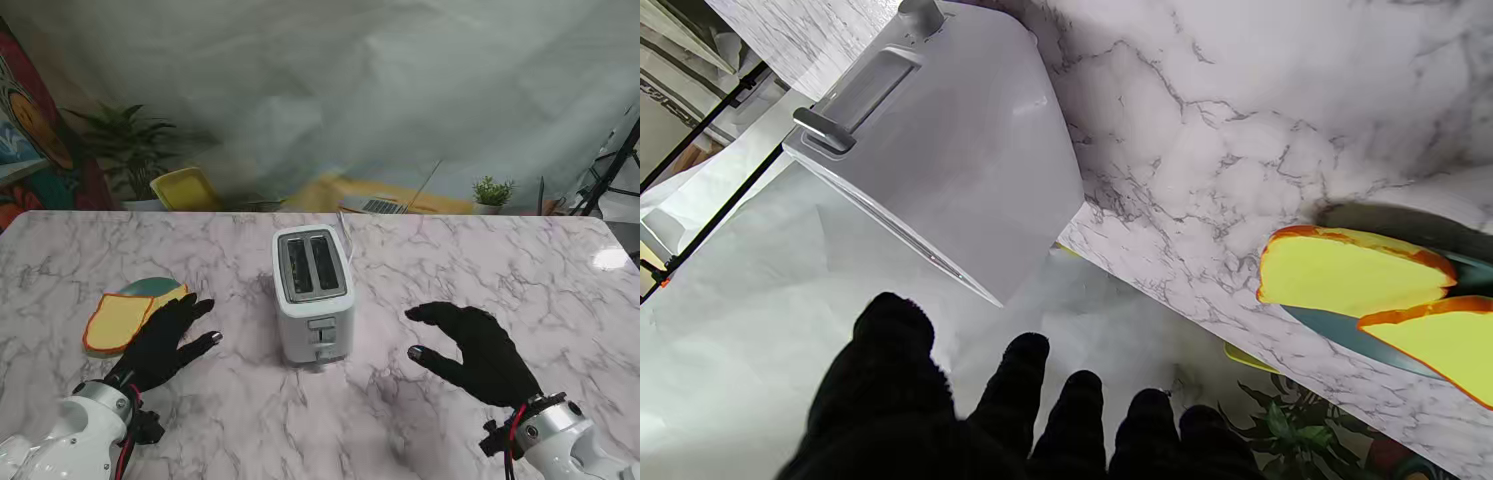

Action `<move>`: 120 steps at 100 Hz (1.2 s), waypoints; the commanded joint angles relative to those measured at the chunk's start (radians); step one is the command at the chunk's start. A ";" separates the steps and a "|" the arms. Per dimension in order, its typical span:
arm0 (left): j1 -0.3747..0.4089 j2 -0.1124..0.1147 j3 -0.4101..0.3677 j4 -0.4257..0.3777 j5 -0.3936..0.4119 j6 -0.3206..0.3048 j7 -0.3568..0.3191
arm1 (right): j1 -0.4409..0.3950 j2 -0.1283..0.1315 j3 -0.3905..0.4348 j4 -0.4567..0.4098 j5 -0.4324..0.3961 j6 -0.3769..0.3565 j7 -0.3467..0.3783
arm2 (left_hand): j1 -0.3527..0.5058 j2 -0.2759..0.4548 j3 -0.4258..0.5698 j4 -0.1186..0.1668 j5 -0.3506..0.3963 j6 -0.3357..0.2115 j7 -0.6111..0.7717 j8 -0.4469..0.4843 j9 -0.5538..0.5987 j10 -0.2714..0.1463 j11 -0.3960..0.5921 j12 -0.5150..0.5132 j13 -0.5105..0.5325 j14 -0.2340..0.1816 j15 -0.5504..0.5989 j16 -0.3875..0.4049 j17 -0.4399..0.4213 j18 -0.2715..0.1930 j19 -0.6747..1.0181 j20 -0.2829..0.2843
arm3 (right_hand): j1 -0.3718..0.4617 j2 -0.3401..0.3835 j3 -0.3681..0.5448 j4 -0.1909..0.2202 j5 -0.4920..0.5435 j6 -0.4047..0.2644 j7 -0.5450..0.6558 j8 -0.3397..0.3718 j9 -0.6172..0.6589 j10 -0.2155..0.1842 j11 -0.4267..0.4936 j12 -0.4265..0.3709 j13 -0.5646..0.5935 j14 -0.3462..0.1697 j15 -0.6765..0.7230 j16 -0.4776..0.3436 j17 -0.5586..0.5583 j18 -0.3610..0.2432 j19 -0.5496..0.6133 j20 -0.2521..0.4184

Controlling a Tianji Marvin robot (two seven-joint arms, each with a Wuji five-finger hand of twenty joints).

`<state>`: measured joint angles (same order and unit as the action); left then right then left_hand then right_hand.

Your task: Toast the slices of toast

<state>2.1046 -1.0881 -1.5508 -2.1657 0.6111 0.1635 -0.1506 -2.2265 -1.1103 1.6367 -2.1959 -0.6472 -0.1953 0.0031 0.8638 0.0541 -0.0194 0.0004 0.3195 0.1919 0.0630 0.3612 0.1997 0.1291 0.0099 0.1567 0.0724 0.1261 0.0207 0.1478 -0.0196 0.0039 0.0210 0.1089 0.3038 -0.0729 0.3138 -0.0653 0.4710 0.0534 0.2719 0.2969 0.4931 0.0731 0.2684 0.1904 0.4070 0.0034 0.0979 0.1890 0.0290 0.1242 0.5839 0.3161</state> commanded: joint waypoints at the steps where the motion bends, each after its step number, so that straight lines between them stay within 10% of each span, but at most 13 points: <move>1: 0.005 -0.002 0.002 0.003 0.003 -0.001 -0.012 | -0.002 -0.002 -0.003 0.002 -0.001 0.005 -0.001 | -0.014 0.032 -0.017 -0.018 -0.022 0.004 -0.005 -0.009 -0.042 -0.034 -0.012 -0.013 -0.043 -0.034 -0.023 -0.013 0.000 -0.053 -0.032 -0.025 | -0.007 0.037 -0.020 0.015 0.008 0.009 0.004 -0.022 0.006 -0.001 -0.005 -0.005 -0.008 -0.020 -0.015 -0.019 0.001 -0.022 -0.013 -0.011; 78: 0.016 -0.006 -0.018 0.010 0.072 -0.040 0.027 | 0.000 -0.002 -0.006 0.004 0.007 0.003 -0.001 | -0.012 -0.024 -0.021 -0.015 -0.023 -0.004 -0.003 -0.005 -0.040 -0.049 -0.005 -0.006 -0.039 -0.044 -0.021 -0.012 0.002 -0.064 -0.029 -0.027 | 0.007 0.044 -0.040 0.018 0.022 0.012 0.011 -0.026 0.022 0.009 0.002 -0.001 0.004 -0.012 -0.010 -0.020 0.002 -0.005 0.007 -0.011; 120: 0.107 0.009 -0.291 0.008 0.224 -0.235 -0.101 | 0.001 -0.003 -0.005 0.006 0.022 -0.003 0.001 | -0.082 -0.136 -0.016 -0.020 -0.065 0.008 -0.027 -0.022 -0.025 -0.035 0.009 0.001 -0.011 -0.034 0.023 -0.004 0.004 -0.070 -0.005 0.023 | 0.014 0.041 -0.044 0.018 0.031 0.016 0.014 -0.026 0.029 0.012 0.008 0.002 0.010 -0.009 -0.010 -0.019 0.004 -0.002 0.014 -0.015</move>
<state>2.2093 -1.0913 -1.8264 -2.1754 0.8352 -0.0654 -0.2282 -2.2235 -1.1117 1.6328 -2.1931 -0.6267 -0.1970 0.0018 0.8098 -0.0433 -0.0318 0.0004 0.3044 0.1945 0.0571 0.3564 0.1997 0.1062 0.0121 0.1567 0.0732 0.1112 0.0257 0.1476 -0.0157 -0.0108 0.0208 0.1089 0.3043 -0.0729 0.2884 -0.0652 0.4846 0.0537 0.2829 0.2876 0.5062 0.0770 0.2711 0.1913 0.4102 0.0034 0.0977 0.1878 0.0298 0.1246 0.5929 0.3161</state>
